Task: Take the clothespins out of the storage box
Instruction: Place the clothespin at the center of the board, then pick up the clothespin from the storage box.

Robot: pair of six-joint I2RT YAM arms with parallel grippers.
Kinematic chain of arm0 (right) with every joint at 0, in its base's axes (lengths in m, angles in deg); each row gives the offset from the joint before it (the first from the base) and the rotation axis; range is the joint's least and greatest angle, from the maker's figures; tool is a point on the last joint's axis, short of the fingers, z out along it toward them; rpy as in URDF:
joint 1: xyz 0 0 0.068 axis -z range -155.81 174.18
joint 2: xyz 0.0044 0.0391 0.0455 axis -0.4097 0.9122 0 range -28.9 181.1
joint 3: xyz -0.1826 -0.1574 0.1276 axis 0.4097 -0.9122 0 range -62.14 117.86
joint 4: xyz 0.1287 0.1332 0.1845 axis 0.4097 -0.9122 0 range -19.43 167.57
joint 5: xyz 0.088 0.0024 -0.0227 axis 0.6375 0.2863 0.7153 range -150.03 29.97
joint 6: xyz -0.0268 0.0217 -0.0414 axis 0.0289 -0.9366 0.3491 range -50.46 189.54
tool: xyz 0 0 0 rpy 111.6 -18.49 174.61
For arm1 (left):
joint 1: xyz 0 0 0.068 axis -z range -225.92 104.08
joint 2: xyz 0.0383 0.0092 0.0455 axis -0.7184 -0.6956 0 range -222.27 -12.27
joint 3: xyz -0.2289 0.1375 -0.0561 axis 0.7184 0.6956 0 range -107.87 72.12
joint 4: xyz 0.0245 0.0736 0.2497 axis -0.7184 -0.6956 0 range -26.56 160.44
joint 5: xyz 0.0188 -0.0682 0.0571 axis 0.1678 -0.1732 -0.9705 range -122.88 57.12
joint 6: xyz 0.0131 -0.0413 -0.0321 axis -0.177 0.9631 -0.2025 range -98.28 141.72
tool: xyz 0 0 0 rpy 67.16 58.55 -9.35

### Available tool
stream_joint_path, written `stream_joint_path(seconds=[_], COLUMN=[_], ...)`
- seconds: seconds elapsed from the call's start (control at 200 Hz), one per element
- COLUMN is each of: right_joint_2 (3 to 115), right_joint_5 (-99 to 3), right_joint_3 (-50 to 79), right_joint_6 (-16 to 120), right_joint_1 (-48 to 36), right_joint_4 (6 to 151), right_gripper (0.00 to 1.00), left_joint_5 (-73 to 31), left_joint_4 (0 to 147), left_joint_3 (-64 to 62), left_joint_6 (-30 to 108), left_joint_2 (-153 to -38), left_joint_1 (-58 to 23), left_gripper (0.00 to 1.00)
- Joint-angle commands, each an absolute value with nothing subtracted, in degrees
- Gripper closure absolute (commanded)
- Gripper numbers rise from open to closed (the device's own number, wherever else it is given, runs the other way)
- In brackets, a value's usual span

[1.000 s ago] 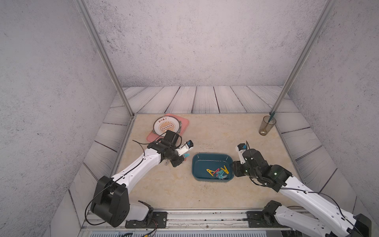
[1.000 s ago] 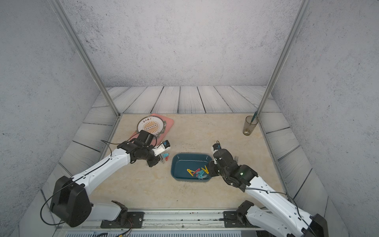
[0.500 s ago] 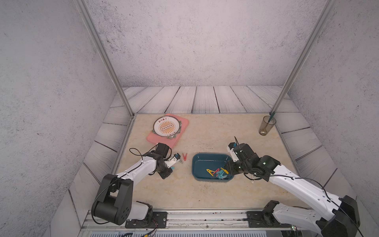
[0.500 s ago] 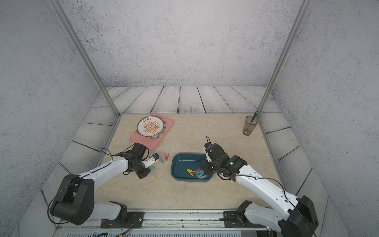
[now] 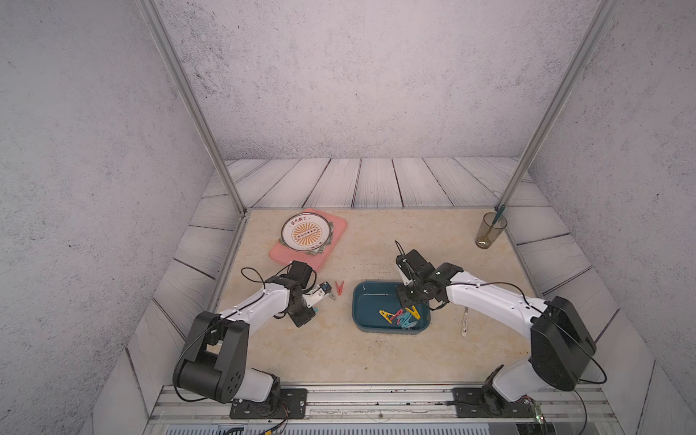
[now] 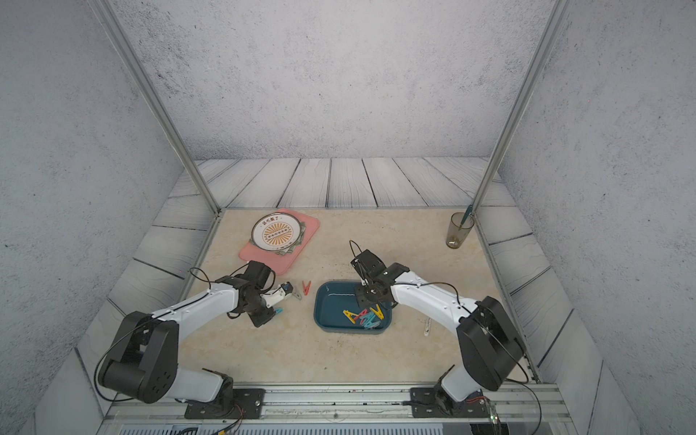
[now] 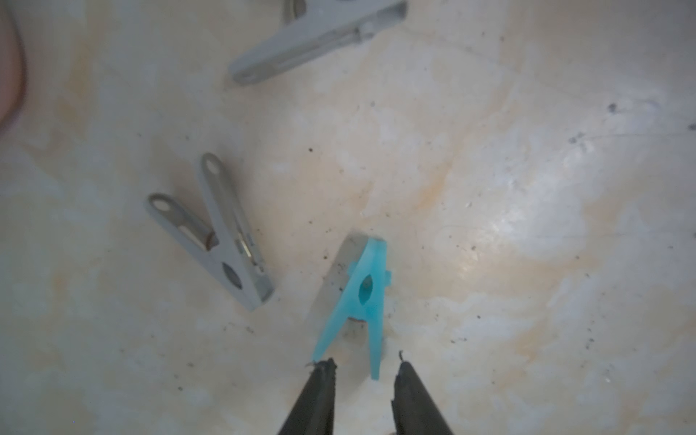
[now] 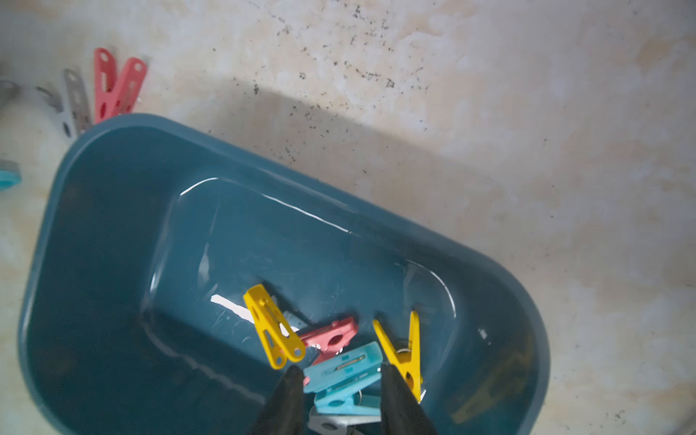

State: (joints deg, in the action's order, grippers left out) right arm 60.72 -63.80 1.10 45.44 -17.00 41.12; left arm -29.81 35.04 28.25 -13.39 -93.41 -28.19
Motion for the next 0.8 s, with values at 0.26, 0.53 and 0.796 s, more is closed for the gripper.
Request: stream_joint_path(seconds=[0.26, 0.53, 0.796], right_joint_2=[70.52, 76.30, 80.27], right_joint_5=[-69.88, -73.70, -77.01], right_joint_3=[9.12, 9.65, 11.13], right_joint_6=[42.54, 43.88, 43.61], right_joint_1=[-17.30, -17.30, -17.30], right_joint_4=[22.64, 22.20, 24.27], right_gripper=[0.62, 0.66, 0.73], left_joint_5=[-20.57, -18.11, -18.70], left_joint_4=[24.75, 25.18, 24.33], left_joint_3=[18.42, 15.80, 15.80], left_joint_6=[-12.63, -5.89, -1.35], left_joint_2=[-88.41, -91.13, -88.96], left_joint_1=[-28.87, -28.87, -28.87], left_gripper=[0.63, 0.63, 0.63])
